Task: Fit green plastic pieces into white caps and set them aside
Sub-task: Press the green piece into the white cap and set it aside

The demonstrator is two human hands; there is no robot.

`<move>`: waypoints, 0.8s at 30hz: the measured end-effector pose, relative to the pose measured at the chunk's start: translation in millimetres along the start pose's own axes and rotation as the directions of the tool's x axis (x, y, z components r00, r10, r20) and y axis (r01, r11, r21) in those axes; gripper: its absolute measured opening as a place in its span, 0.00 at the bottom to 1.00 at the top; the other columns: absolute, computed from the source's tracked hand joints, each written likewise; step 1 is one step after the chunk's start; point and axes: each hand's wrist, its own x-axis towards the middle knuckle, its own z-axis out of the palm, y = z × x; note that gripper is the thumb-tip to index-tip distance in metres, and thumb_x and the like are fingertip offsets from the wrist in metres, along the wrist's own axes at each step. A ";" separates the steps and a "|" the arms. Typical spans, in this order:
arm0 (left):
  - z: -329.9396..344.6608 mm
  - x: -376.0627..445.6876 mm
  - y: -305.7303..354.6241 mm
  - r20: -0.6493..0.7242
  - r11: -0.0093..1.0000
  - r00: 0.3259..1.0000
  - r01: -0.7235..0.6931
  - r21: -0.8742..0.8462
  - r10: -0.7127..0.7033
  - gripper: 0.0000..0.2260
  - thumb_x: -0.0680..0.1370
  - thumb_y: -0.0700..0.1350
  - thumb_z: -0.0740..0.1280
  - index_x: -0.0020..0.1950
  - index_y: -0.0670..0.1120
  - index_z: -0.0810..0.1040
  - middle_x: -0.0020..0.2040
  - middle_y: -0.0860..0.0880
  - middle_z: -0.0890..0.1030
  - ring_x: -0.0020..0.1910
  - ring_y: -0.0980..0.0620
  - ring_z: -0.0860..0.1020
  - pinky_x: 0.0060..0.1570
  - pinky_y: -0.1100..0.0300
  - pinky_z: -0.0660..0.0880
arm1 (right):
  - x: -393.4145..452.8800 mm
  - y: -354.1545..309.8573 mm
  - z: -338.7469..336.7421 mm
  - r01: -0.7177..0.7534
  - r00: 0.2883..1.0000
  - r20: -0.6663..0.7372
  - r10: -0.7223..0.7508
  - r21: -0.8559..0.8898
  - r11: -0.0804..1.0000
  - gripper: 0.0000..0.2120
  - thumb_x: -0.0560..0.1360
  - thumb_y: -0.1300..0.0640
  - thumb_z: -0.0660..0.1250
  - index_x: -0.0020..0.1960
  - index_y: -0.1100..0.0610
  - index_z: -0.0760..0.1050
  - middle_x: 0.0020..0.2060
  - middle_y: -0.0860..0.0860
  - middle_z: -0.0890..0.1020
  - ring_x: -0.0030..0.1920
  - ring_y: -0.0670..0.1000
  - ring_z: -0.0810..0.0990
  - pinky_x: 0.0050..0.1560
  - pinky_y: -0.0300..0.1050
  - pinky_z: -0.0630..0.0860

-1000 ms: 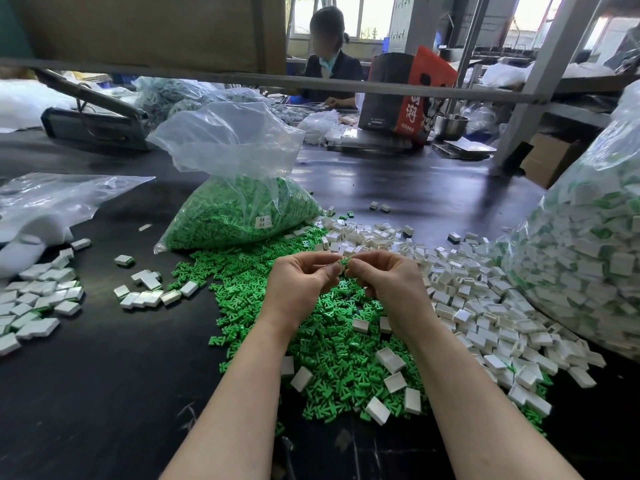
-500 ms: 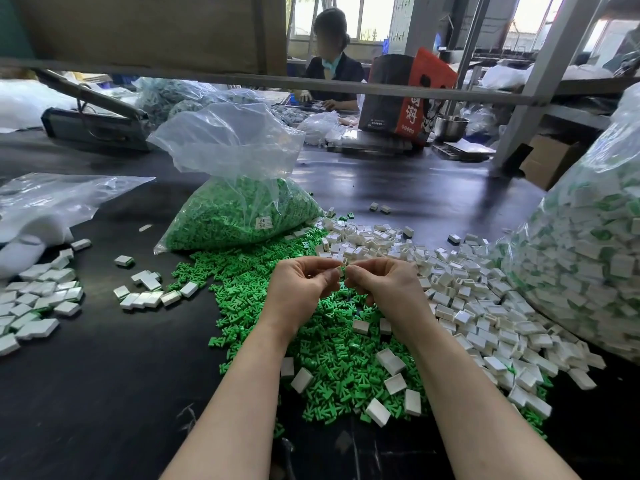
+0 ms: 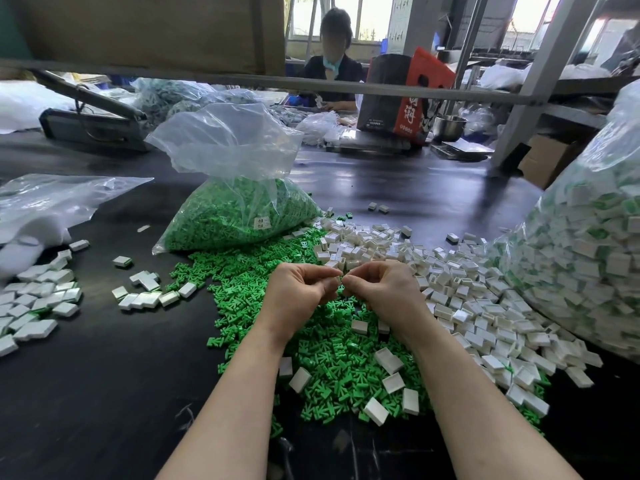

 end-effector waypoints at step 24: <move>-4.7 0.3 -3.9 0.030 0.981 0.995 -0.094 0.170 0.090 0.08 0.73 0.33 0.73 0.45 0.45 0.86 0.38 0.47 0.86 0.38 0.50 0.84 0.42 0.63 0.80 | -0.7 3.3 -3.5 0.103 0.993 0.062 -0.097 -0.089 0.991 0.07 0.73 0.64 0.73 0.39 0.53 0.82 0.33 0.51 0.85 0.34 0.46 0.82 0.38 0.39 0.79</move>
